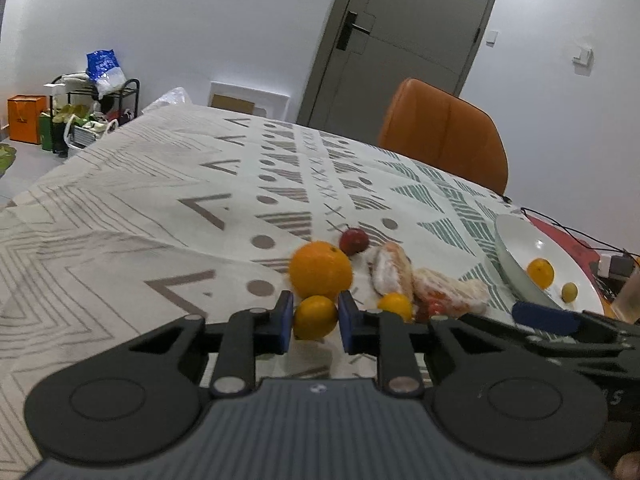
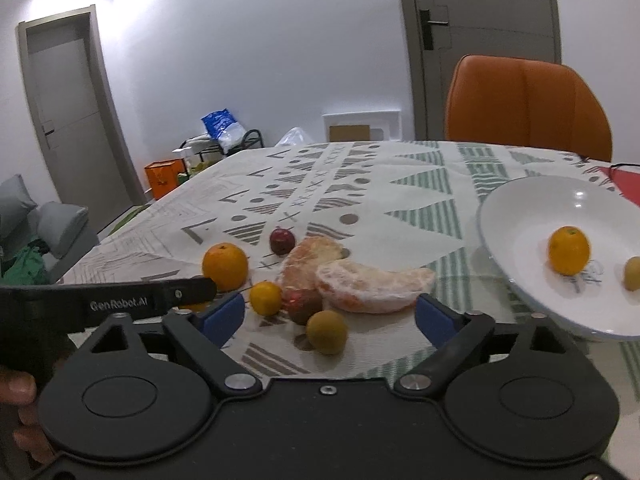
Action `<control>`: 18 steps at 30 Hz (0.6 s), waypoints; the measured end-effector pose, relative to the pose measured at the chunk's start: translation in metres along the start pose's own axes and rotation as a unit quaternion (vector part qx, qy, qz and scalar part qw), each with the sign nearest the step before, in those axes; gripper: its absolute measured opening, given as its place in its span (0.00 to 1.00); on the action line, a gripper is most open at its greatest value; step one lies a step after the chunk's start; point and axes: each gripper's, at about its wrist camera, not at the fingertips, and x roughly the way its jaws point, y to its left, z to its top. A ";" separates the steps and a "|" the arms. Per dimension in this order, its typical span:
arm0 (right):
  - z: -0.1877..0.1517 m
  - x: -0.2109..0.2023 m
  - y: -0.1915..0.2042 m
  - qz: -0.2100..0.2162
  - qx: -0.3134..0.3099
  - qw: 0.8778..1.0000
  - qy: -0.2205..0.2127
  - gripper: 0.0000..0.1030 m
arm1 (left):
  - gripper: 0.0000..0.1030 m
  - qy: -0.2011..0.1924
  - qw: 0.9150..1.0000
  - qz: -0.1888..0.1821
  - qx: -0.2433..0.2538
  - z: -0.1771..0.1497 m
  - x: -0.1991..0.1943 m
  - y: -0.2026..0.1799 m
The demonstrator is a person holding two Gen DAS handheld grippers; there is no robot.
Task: Organize fruits
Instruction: 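Grasp a small tangerine with the left gripper while the right gripper grasps another apricot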
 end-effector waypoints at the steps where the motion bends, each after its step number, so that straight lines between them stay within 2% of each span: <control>1: 0.000 0.002 0.001 0.003 0.000 1.000 0.001 0.82 | 0.22 -0.002 1.000 0.002 0.000 0.001 -0.002 0.002; 7: 0.004 0.011 0.006 0.013 -0.008 1.000 0.001 0.69 | 0.22 -0.011 1.000 0.013 -0.006 0.005 -0.009 0.012; 9: 0.005 0.014 0.007 0.014 -0.012 1.000 0.004 0.59 | 0.22 -0.014 1.000 0.018 -0.009 0.006 -0.011 0.015; 18: 0.004 0.021 0.016 0.005 -0.042 0.999 0.003 0.57 | 0.22 -0.020 0.999 0.028 -0.012 0.009 -0.017 0.022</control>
